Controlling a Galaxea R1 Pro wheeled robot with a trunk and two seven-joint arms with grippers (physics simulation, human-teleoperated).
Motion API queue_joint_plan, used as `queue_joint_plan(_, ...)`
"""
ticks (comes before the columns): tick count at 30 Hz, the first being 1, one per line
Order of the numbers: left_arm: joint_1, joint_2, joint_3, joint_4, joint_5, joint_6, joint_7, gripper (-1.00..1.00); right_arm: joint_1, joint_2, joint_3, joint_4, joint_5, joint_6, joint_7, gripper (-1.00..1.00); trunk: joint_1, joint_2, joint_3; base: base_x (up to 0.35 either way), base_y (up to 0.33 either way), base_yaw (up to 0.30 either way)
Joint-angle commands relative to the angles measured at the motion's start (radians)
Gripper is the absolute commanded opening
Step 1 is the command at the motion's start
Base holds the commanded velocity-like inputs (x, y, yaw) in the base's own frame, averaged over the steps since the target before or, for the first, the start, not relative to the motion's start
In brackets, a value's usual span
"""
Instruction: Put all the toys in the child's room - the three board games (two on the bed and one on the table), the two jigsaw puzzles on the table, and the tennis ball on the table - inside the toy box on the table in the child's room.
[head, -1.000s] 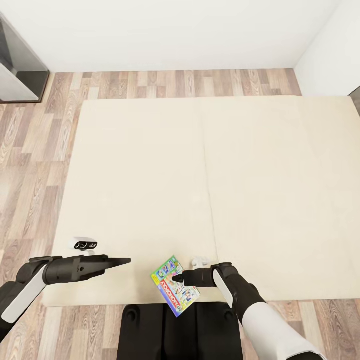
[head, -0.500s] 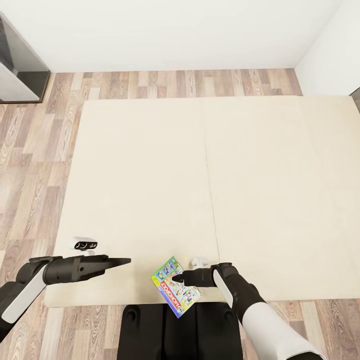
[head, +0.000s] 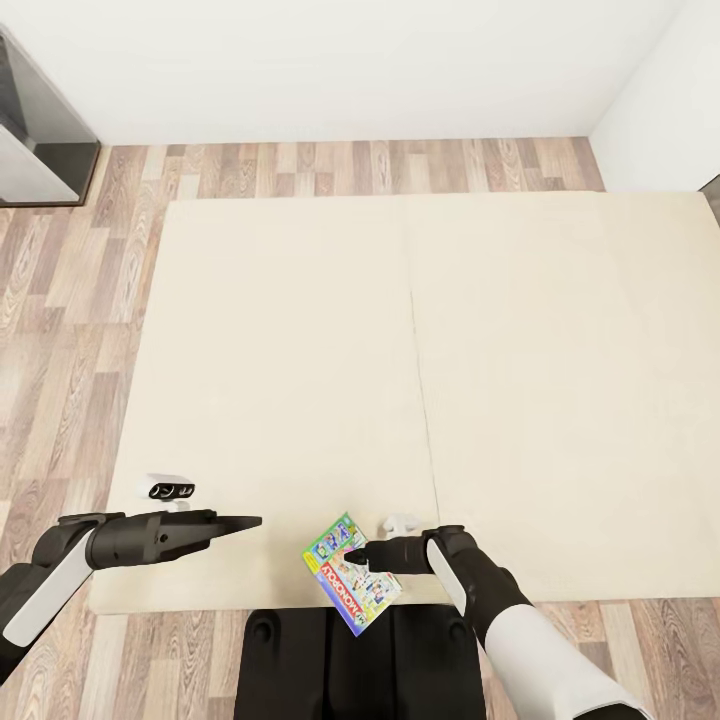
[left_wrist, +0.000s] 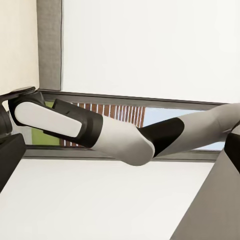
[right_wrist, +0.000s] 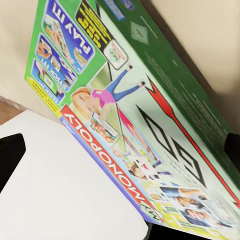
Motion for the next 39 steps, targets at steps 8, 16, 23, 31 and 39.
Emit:
queue_joint_plan(8, 0.000, 0.001, -0.003, 0.000, 0.008, 0.010, 0.000, 1.00, 0.000, -0.001, 0.002, -0.001, -0.016, 0.007, -0.003, 1.00, 0.001, -0.002, -0.001, 0.000, 0.000, 0.001)
queue_joint_plan(16, 0.000, 0.001, -0.002, 0.000, 0.008, 0.010, 0.000, 1.00, 0.000, -0.001, 0.002, -0.001, -0.015, 0.007, -0.004, 1.00, 0.001, -0.002, -0.001, 0.000, 0.000, 0.063)
queue_joint_plan(23, 0.000, 0.001, -0.002, 0.000, 0.008, 0.011, 0.000, 1.00, 0.000, -0.002, 0.003, -0.001, -0.019, 0.007, -0.004, 1.00, 0.001, -0.002, -0.001, 0.000, 0.000, 0.013)
queue_joint_plan(31, 0.000, 0.001, -0.002, 0.000, 0.007, 0.011, 0.000, 1.00, 0.000, -0.002, 0.002, -0.001, -0.019, 0.007, -0.003, 1.00, 0.001, -0.002, -0.001, -0.025, 0.002, 0.001)
queue_joint_plan(39, 0.000, 0.001, -0.002, 0.000, 0.007, 0.011, 0.000, 1.00, 0.000, -0.002, 0.004, -0.001, -0.019, 0.007, -0.003, 1.00, 0.001, -0.002, -0.001, -0.028, 0.009, 0.000)
